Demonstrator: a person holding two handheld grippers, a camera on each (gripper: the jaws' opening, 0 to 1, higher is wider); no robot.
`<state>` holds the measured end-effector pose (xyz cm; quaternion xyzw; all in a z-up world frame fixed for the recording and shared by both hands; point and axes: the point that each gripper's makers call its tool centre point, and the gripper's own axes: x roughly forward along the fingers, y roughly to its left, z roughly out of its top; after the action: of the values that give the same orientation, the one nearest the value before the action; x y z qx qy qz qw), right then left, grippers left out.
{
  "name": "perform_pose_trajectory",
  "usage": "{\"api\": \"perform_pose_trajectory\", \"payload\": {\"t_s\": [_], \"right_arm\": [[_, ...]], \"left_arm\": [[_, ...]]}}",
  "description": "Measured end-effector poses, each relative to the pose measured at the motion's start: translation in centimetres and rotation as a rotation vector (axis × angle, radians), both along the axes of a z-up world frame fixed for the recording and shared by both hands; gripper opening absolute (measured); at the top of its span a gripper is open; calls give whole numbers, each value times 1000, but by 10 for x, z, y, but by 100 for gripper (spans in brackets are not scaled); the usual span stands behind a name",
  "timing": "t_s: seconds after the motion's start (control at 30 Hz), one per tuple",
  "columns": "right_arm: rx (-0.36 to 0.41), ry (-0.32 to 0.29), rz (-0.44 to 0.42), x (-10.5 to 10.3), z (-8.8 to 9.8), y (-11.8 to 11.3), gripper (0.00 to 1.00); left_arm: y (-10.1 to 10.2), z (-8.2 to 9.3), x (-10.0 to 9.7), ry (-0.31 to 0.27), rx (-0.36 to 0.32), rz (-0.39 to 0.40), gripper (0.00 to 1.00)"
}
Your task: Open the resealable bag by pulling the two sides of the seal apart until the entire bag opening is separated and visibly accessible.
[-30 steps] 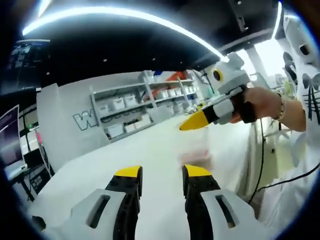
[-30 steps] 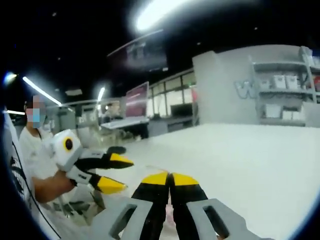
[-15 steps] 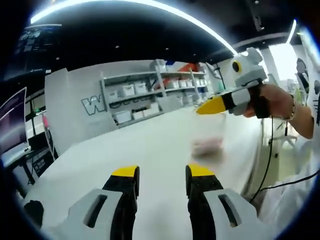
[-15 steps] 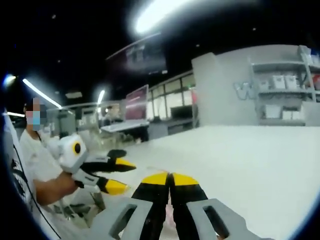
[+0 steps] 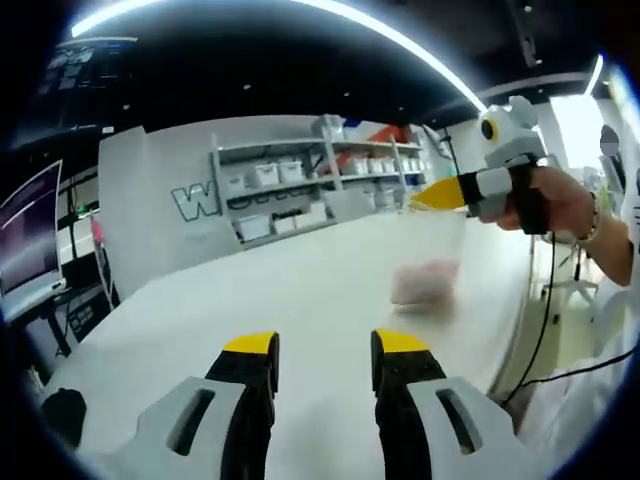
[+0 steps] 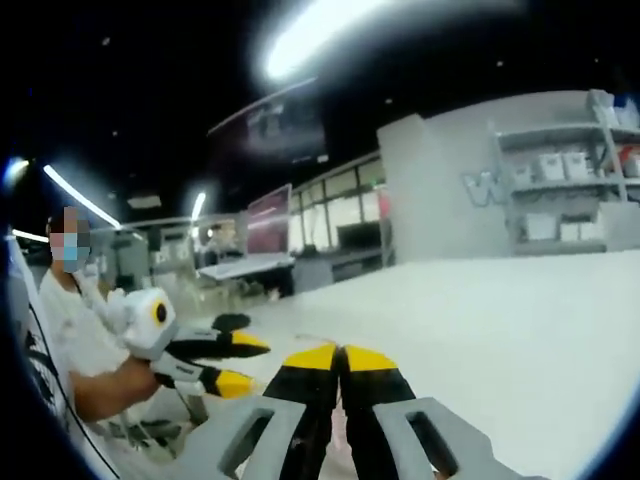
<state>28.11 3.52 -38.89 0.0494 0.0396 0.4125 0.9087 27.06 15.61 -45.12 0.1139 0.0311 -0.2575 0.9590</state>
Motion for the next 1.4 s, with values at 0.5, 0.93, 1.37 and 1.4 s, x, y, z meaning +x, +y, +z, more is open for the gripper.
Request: {"api": "perform_pose_trajectory", "payload": {"t_s": [0.5, 0.93, 1.37, 1.4], "right_arm": [[46, -8, -1, 5, 16, 0, 0], [54, 0, 3, 14, 20, 5, 0], [41, -5, -3, 36, 23, 12, 0], [40, -7, -4, 38, 23, 12, 0]], "left_arm": [[6, -2, 5, 3, -11, 8, 35], [8, 0, 8, -4, -13, 9, 34], [9, 2, 9, -11, -17, 10, 34], [8, 2, 9, -11, -17, 10, 34]]}}
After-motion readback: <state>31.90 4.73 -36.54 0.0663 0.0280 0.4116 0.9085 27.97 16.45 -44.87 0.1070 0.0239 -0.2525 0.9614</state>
